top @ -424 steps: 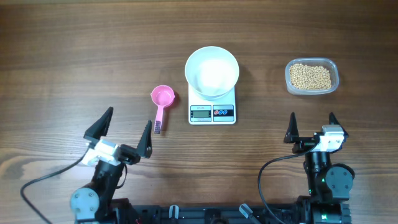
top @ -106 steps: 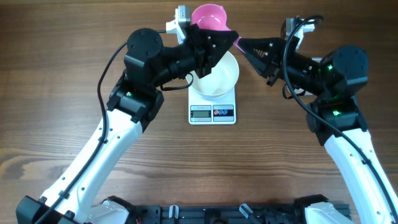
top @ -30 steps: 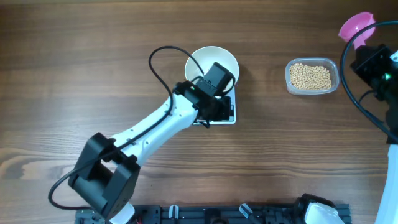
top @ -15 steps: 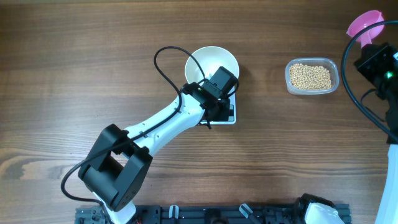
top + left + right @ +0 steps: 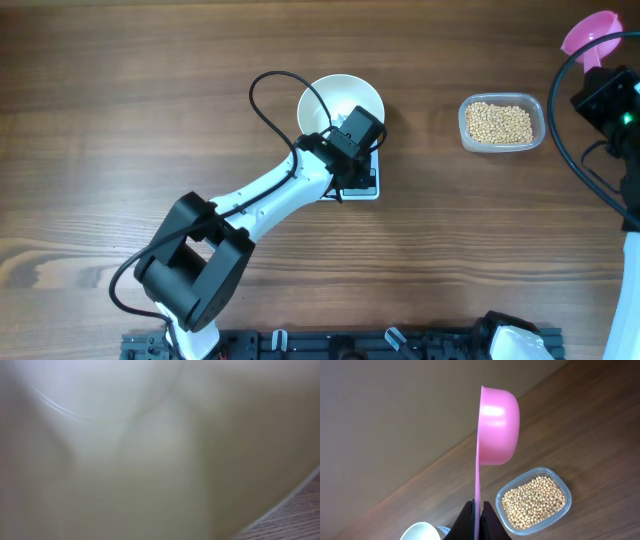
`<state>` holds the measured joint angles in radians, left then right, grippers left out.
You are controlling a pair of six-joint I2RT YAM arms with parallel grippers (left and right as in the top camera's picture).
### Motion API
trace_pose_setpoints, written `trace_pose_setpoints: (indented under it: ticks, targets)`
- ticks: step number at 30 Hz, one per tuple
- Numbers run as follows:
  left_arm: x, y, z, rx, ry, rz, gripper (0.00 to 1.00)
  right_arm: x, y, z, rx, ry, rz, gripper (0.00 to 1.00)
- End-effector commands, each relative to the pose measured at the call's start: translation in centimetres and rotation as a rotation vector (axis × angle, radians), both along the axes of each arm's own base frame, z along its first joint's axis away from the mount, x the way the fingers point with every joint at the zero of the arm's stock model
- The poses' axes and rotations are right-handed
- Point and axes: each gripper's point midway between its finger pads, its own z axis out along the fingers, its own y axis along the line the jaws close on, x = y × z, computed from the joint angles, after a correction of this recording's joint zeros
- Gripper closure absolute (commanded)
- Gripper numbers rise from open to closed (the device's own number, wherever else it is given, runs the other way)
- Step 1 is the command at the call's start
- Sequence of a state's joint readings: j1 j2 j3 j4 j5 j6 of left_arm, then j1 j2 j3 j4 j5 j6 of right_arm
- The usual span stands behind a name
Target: Scoop item into bowl and weigh 150g on scale
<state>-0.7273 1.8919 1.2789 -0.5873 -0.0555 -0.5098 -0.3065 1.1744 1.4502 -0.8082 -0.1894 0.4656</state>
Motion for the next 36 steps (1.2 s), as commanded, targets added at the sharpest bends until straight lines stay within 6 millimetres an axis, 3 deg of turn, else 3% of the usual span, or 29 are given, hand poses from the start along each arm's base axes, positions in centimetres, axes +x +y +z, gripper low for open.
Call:
trace_pose_setpoints:
  ticks: [1,20,36]
  targets:
    - [-0.3,0.3,-1.4,0.039,0.017,-0.006,0.96,0.1,-1.0,1.0,-0.034,-0.02,-0.022,0.96]
    - [-1.1,0.2,-3.4,0.061,0.068,-0.018,0.96,0.1,-1.1,1.1,-0.035,-0.024,-0.025,0.96]
    - [-0.7,-0.1,-3.3,0.047,0.052,-0.017,0.96,0.3,-1.1,1.6,-0.042,-0.044,-0.025,0.96]
